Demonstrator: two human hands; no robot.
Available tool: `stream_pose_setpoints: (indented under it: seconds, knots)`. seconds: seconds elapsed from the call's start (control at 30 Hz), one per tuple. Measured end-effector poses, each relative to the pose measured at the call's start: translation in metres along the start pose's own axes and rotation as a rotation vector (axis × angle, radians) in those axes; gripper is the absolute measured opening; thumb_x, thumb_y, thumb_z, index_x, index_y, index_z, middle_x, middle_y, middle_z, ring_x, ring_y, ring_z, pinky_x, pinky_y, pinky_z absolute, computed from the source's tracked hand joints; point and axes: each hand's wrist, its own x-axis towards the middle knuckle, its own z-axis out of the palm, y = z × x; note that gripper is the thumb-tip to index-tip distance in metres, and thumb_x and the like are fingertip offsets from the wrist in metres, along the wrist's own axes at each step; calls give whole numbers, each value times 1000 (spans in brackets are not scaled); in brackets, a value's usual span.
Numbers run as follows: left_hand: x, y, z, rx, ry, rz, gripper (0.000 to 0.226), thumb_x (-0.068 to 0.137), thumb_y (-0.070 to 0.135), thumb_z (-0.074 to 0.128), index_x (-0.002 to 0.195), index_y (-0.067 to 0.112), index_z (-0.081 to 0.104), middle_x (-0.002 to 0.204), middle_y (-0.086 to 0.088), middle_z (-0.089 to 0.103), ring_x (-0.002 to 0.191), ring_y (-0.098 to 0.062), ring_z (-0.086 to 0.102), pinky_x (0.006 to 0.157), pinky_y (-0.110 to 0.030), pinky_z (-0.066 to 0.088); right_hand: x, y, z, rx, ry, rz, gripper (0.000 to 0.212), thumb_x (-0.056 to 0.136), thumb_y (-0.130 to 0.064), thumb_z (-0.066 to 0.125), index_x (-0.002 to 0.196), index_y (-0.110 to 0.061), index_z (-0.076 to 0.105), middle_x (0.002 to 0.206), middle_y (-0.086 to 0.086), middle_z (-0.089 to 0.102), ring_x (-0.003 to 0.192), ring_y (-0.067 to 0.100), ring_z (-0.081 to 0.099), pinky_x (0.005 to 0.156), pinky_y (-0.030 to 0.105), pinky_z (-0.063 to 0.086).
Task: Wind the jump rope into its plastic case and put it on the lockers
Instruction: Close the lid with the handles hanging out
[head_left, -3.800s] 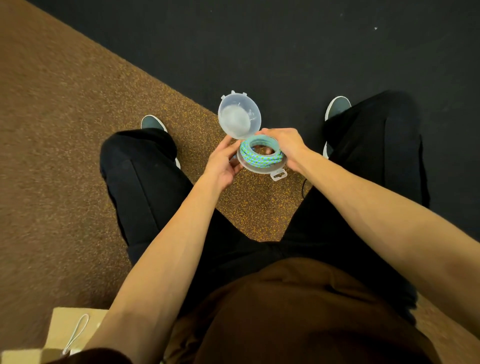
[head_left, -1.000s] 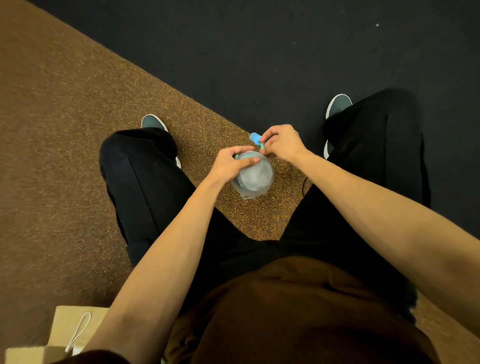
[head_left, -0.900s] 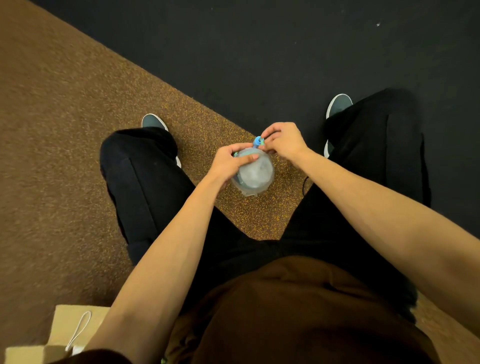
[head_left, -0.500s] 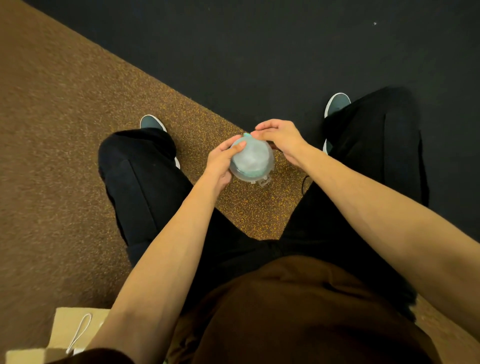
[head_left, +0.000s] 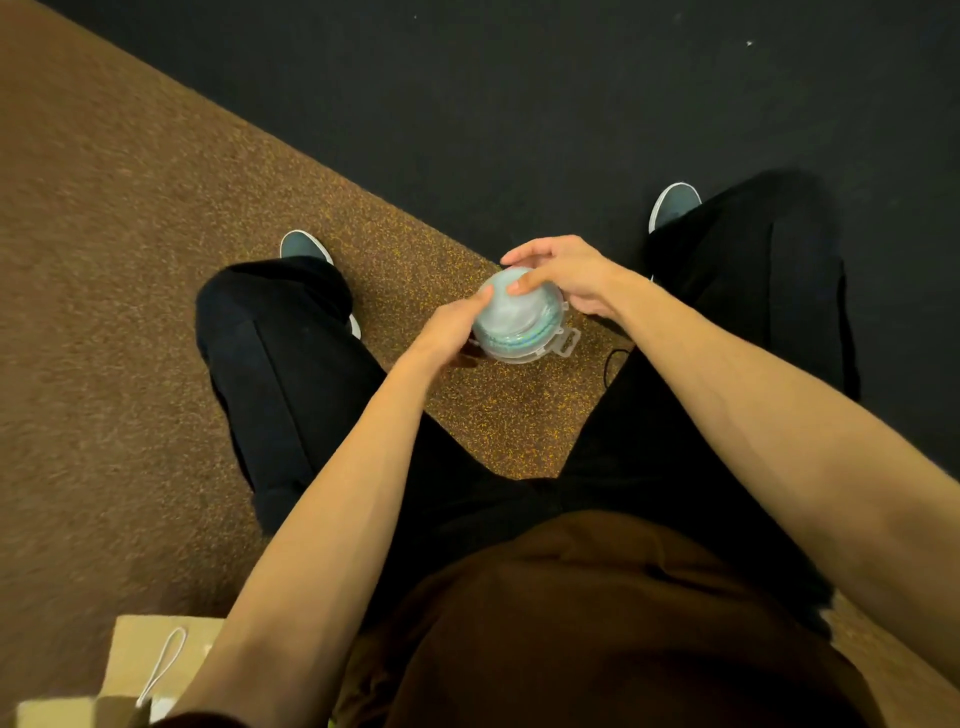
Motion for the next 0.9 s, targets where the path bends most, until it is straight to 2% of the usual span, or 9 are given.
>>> stream_pose_setpoints:
  seconds: [0.1,0.17,0.27,0.37,0.5,0.6,0.67,0.77,0.9]
  knots:
    - [-1,-3,-13,305,186,122,55,78,71,47,96,25,70,76,-3,72,62,-21,70,73,-37,56,1,0,-4,-30,-53,68,35,69,4,78,99,-13,72,101,11,70,99,24,68,81,32,57]
    - [3,-3,-19,411,277,304,47,80,64,54,99,25,72,81,3,71,73,-14,66,76,-29,50,0,0,-6,-46,-109,101,36,69,4,78,99,-14,72,99,10,71,98,24,69,81,33,56]
    - [4,2,-15,354,65,461,40,81,40,67,115,19,67,108,0,70,98,-10,62,89,-24,46,-1,-3,-5,-58,-214,116,40,71,5,76,106,-14,70,105,11,71,101,24,69,87,35,56]
    - [5,1,-13,213,-97,424,41,82,30,66,119,12,64,114,-2,68,104,-10,61,90,-19,46,-3,-7,-7,-55,-248,119,48,72,3,75,115,-16,65,113,15,69,106,28,68,93,40,54]
    - [4,4,-13,112,-144,324,11,89,22,63,95,14,68,87,3,66,76,-1,58,68,-14,43,-7,-11,-12,-10,-267,136,52,74,1,75,119,-20,61,120,18,67,111,31,66,96,45,52]
    - [0,7,-9,-77,-152,206,12,91,26,60,86,16,64,77,3,63,66,-6,58,57,-17,47,-10,-15,-11,43,-260,141,56,76,-3,75,126,-16,56,121,16,66,110,29,66,92,43,54]
    - [1,8,-8,-184,-123,139,13,90,29,61,86,17,66,78,2,65,69,-10,60,62,-23,49,-12,-17,-10,72,-173,136,51,80,-5,73,127,-12,56,116,13,68,105,26,68,82,37,58]
    - [5,7,-8,-317,-2,83,18,86,32,66,88,14,66,88,-3,68,84,-20,62,70,-31,49,-16,-21,-8,89,16,145,23,82,-22,74,102,-13,67,90,5,65,81,19,63,62,29,53]
    - [11,8,-12,-501,151,35,23,84,31,68,94,11,63,100,-7,68,97,-25,65,71,-36,54,-20,-16,-8,184,73,192,25,83,-36,72,96,-16,66,91,6,66,81,21,65,71,34,56]
